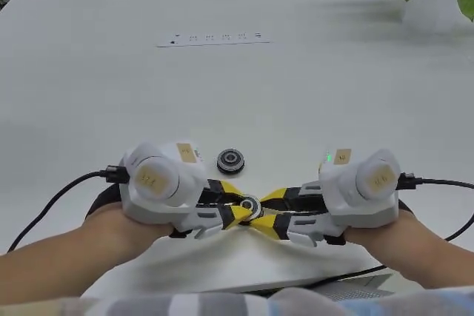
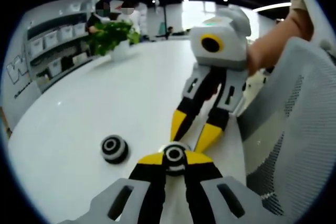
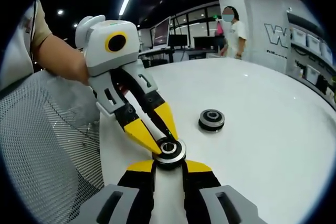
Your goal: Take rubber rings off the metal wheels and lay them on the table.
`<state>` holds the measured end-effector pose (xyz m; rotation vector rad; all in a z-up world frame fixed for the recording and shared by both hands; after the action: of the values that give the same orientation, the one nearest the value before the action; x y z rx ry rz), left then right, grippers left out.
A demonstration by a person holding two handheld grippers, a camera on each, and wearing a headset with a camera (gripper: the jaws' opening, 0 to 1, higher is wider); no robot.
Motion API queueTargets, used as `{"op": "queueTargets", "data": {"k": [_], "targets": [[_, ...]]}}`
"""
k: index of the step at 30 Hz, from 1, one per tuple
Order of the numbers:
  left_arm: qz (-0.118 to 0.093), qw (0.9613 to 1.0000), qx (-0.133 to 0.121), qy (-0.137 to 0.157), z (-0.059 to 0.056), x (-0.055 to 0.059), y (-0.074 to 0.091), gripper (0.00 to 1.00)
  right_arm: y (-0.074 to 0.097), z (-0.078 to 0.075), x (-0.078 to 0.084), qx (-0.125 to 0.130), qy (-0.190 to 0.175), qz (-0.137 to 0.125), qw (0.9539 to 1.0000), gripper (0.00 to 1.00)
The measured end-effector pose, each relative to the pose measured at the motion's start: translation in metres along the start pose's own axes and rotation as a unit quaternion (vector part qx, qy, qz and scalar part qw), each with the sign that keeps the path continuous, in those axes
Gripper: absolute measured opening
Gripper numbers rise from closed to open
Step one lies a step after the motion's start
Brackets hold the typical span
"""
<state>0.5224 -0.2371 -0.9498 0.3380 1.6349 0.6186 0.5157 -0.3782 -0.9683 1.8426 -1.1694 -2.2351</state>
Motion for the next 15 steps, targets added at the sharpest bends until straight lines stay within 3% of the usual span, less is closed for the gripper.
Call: {"op": "queueTargets", "data": {"k": [15], "targets": [[-0.002, 1.0000, 0.000, 0.001, 0.0004, 0.0006, 0.0005, 0.13, 0.0036, -0.0052, 0.0012, -0.026, -0.025, 0.013, 0.9992, 0.10]]}}
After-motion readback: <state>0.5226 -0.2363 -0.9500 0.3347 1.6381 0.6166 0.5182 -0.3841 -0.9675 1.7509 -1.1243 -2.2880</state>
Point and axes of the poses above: the centre of the closed fingertips' face, and the gripper's own axes: y roughly backward along the fingers, z roughly to its left, x roughly out of its underside, the point moved 9 cm from there along y, roughly backward along the fingers, and after that the axes turned 9 degrees about x, right-handed, at the moved point
